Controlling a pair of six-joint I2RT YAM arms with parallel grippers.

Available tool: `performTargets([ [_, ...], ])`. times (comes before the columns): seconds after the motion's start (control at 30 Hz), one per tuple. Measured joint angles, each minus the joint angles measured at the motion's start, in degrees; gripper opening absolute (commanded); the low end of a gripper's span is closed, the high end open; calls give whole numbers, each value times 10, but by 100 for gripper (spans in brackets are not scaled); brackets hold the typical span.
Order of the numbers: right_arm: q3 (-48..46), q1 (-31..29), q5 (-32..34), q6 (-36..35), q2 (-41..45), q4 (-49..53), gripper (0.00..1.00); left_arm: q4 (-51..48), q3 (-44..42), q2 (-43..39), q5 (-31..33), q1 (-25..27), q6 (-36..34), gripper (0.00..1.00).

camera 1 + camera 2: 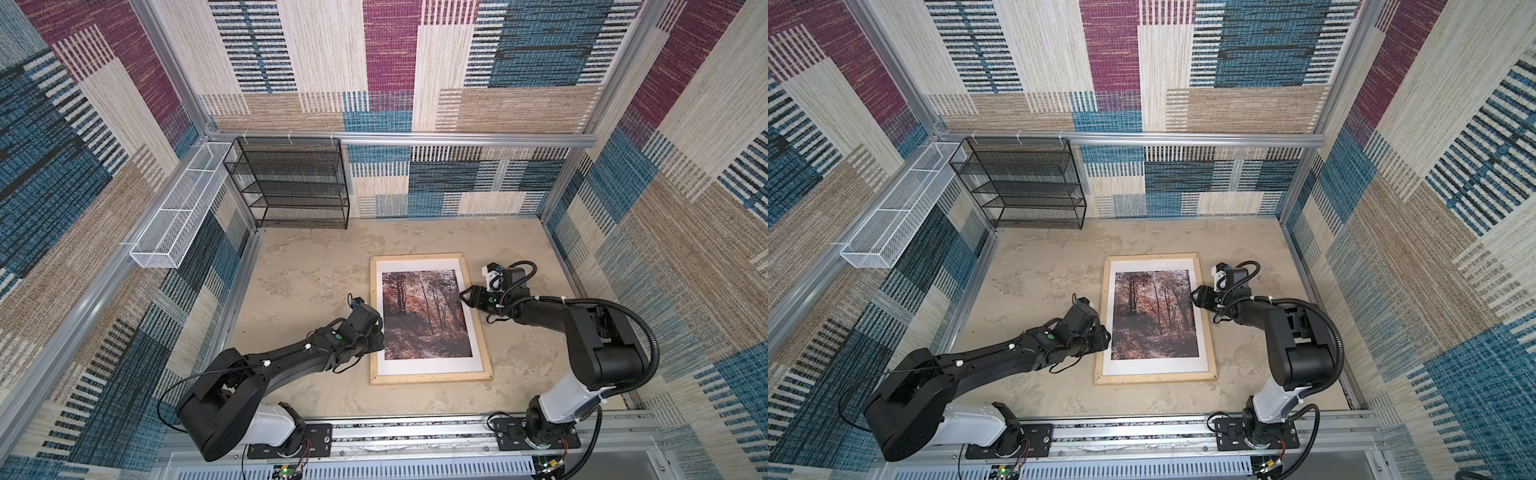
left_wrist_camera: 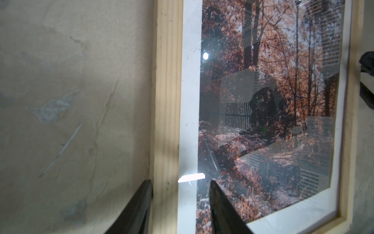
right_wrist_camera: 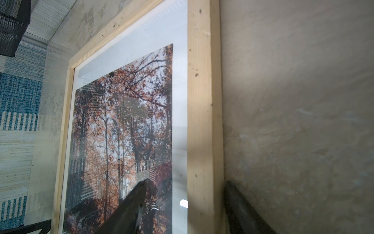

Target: Put the photo into the frame

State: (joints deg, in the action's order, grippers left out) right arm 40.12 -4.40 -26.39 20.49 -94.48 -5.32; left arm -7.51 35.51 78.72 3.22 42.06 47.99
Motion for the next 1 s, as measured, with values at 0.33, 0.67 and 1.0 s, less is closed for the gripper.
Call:
performTargets([
  [0.33, 29, 46, 54, 4, 32, 43, 72, -90, 136, -1, 108, -24, -79, 60],
  [0.67, 137, 77, 122, -28, 110, 73, 88, -140, 322, 24, 125, -150, -247, 65],
  [1.0, 174, 130, 278, -62, 150, 153, 100, -180, 381, 56, 83, -207, -313, 99],
])
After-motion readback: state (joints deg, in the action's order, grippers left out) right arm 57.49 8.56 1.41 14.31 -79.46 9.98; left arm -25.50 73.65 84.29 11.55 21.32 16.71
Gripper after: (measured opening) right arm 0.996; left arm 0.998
